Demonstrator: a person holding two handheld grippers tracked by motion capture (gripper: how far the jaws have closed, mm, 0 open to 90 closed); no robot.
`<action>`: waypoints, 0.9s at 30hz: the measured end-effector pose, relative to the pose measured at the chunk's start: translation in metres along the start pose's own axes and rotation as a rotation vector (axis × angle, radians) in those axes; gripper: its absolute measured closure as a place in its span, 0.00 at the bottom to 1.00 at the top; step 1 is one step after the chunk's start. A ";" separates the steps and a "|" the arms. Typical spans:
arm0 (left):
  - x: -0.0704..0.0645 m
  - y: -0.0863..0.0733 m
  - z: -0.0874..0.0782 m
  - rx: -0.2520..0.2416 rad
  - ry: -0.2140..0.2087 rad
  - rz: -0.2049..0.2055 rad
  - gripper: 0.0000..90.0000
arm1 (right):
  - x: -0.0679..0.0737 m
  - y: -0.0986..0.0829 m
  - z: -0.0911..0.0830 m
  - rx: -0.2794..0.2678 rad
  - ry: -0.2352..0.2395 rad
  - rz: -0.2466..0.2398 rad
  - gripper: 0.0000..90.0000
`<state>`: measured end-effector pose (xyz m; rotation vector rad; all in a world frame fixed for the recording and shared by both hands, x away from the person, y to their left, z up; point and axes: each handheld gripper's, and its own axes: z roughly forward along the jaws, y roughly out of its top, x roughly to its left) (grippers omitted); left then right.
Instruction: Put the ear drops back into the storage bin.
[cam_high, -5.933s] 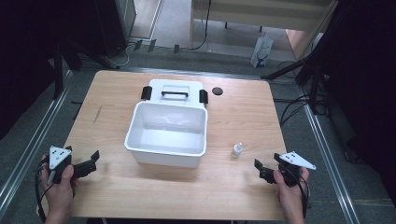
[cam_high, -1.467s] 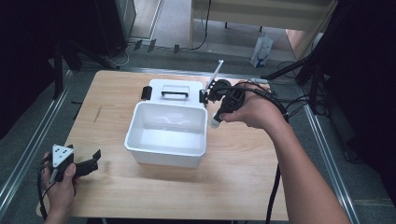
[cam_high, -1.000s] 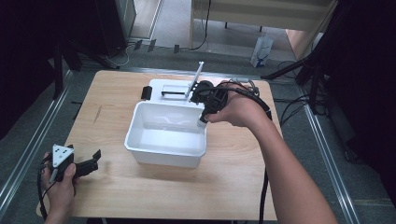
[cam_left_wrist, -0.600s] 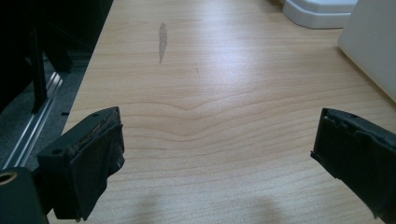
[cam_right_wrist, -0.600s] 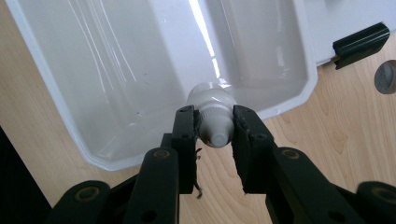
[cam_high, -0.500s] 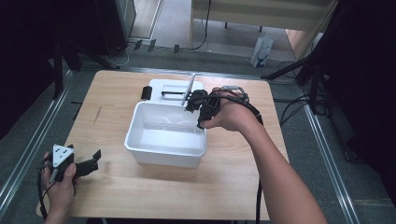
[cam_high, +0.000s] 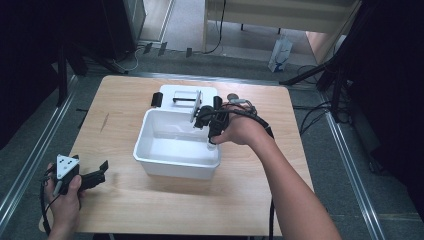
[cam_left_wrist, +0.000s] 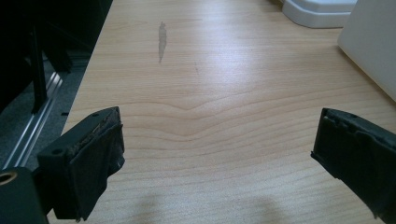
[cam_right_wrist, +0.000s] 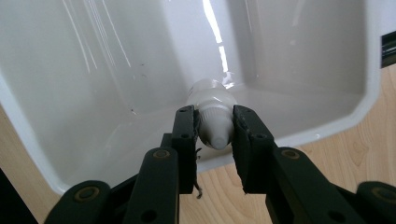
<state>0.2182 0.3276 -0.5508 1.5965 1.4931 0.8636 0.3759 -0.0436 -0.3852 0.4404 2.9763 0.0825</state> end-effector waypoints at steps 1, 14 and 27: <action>0.000 0.000 0.000 -0.001 0.000 0.000 0.03 | 0.001 0.001 0.002 0.005 0.001 -0.003 0.80; 0.000 0.000 0.000 -0.001 0.000 -0.002 0.03 | 0.006 0.007 0.029 0.060 -0.016 -0.061 0.80; -0.001 0.000 0.000 0.005 -0.002 0.006 0.03 | 0.016 0.016 0.049 0.121 -0.055 -0.135 0.80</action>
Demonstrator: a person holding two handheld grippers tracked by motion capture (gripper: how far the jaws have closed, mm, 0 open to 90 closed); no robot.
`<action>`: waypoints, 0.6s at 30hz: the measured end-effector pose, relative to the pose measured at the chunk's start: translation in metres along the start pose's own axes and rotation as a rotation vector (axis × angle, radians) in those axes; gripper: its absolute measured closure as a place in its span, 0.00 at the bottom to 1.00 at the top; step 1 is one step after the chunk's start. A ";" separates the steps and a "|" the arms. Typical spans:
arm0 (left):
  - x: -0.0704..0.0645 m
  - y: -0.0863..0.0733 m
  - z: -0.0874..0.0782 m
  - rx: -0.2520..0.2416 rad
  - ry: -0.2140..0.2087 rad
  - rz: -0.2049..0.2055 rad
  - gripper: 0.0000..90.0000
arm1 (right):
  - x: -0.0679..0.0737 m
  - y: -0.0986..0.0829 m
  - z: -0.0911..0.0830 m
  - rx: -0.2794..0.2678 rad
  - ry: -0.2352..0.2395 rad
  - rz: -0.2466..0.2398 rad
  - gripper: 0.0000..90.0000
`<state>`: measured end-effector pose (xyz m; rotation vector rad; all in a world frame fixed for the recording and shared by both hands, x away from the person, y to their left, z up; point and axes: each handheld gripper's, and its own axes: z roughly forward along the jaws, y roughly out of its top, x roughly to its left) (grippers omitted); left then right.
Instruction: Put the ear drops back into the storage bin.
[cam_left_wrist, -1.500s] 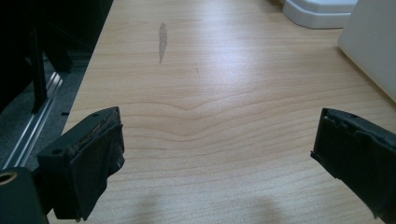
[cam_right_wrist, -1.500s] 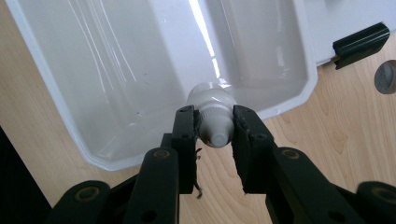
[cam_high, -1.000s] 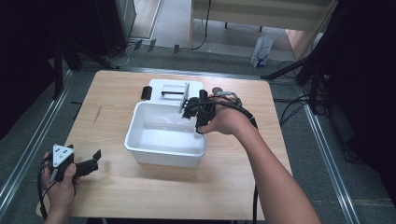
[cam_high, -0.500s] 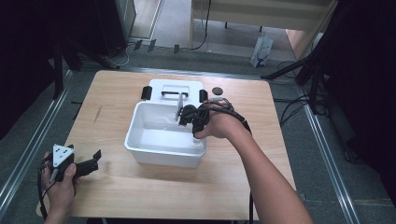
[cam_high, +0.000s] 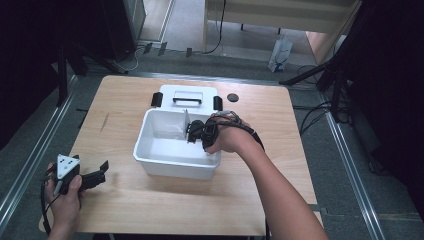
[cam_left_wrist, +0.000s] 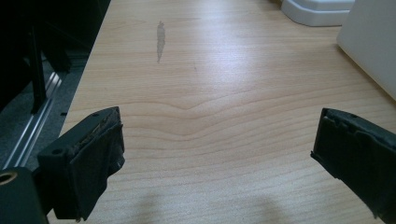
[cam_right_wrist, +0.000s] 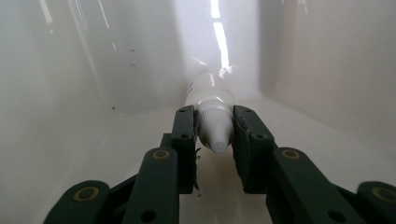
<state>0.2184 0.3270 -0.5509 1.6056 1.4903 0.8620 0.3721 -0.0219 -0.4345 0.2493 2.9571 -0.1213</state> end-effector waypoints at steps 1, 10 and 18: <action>0.000 0.000 0.000 0.000 0.000 0.001 0.03 | 0.001 0.002 0.001 0.006 0.003 -0.005 0.80; 0.000 0.000 0.000 0.004 -0.003 0.005 0.03 | 0.002 0.004 0.011 0.050 0.032 -0.021 0.80; 0.000 0.000 0.000 0.003 -0.002 0.006 0.03 | 0.000 0.003 0.011 0.052 0.034 -0.014 0.76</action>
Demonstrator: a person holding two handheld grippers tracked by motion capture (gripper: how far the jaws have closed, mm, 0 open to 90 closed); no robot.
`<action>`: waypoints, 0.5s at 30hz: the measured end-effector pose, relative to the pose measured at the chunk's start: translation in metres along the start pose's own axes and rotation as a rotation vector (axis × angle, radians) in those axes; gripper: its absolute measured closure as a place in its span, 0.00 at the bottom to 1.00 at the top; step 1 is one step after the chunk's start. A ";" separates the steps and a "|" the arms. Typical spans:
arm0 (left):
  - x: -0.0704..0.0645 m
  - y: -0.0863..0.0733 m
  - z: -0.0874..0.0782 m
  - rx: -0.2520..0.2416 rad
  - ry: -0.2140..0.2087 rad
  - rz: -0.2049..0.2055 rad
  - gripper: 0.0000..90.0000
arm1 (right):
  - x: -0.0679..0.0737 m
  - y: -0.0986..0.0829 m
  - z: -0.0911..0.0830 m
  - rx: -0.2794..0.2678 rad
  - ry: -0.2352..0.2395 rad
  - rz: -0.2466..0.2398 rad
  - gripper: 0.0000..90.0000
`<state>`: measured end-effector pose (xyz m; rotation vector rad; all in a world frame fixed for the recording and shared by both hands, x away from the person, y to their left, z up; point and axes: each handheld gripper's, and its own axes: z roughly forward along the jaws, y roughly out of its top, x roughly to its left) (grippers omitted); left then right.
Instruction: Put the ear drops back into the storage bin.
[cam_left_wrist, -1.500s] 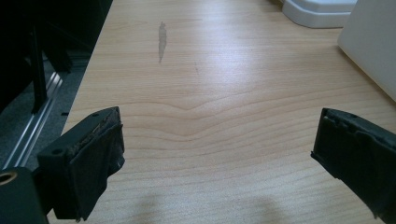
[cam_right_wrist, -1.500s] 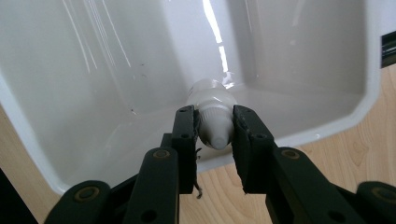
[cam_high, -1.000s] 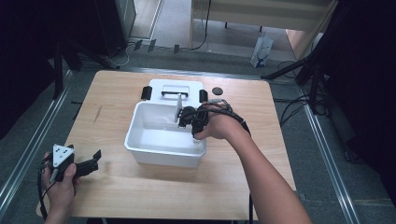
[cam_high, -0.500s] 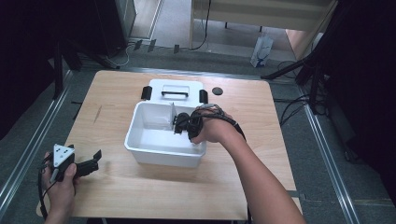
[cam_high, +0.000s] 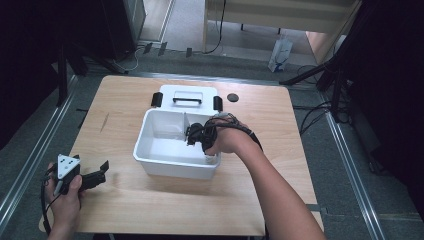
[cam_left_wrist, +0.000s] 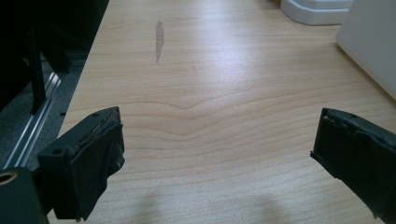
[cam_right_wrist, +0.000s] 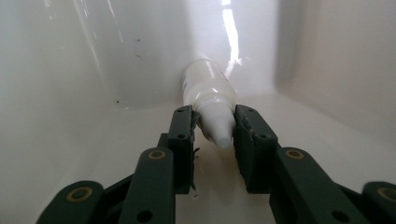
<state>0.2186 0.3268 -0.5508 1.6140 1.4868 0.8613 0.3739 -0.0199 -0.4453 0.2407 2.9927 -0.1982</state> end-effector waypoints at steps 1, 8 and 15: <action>0.000 0.000 0.000 0.001 -0.001 0.001 0.03 | 0.000 0.000 0.000 0.000 0.002 0.000 0.75; 0.000 0.000 0.000 0.002 -0.002 0.000 0.03 | 0.000 -0.002 -0.003 -0.020 -0.011 0.007 0.64; 0.000 0.000 0.000 0.002 -0.003 -0.002 0.03 | -0.003 -0.007 -0.015 -0.086 -0.013 0.039 0.59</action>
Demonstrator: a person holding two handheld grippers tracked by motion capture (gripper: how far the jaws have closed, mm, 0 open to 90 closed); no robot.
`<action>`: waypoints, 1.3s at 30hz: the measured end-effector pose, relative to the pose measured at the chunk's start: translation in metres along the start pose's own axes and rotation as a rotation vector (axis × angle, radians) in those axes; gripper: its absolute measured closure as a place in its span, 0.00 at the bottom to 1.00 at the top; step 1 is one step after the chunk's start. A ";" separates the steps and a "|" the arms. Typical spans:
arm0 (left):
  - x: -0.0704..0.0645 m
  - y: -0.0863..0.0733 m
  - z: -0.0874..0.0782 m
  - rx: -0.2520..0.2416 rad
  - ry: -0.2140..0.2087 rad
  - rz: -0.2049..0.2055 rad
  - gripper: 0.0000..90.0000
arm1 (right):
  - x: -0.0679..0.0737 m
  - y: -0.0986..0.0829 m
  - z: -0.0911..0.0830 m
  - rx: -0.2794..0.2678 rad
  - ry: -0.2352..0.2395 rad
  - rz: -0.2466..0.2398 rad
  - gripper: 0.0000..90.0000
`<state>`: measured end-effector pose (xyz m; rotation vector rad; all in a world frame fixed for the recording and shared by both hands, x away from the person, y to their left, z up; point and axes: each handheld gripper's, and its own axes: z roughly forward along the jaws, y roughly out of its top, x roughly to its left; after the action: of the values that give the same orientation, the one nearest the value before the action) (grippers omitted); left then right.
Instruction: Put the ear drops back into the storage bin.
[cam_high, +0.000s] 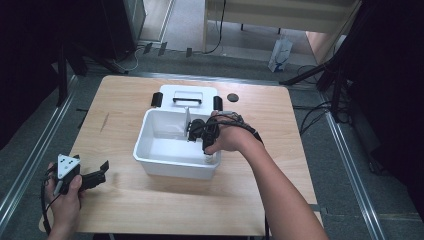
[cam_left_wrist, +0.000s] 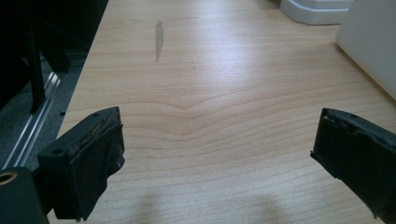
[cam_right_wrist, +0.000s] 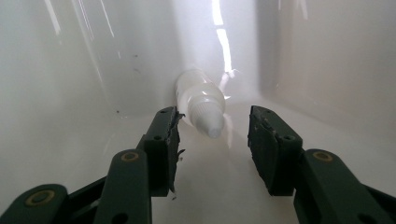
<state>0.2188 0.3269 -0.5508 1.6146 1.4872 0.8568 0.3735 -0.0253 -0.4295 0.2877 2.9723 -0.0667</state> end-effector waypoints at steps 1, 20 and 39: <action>0.000 0.000 0.000 -0.002 0.000 -0.002 0.03 | -0.001 -0.001 -0.001 -0.008 0.005 0.009 0.59; 0.000 0.000 0.000 0.002 -0.001 0.002 0.03 | -0.012 -0.016 -0.046 -0.165 0.003 0.125 0.49; -0.001 0.000 0.000 0.002 0.003 0.007 0.04 | -0.025 -0.058 -0.066 -0.244 -0.019 0.256 0.41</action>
<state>0.2190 0.3258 -0.5508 1.6213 1.4859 0.8622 0.3771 -0.0826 -0.3589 0.6239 2.8566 0.3177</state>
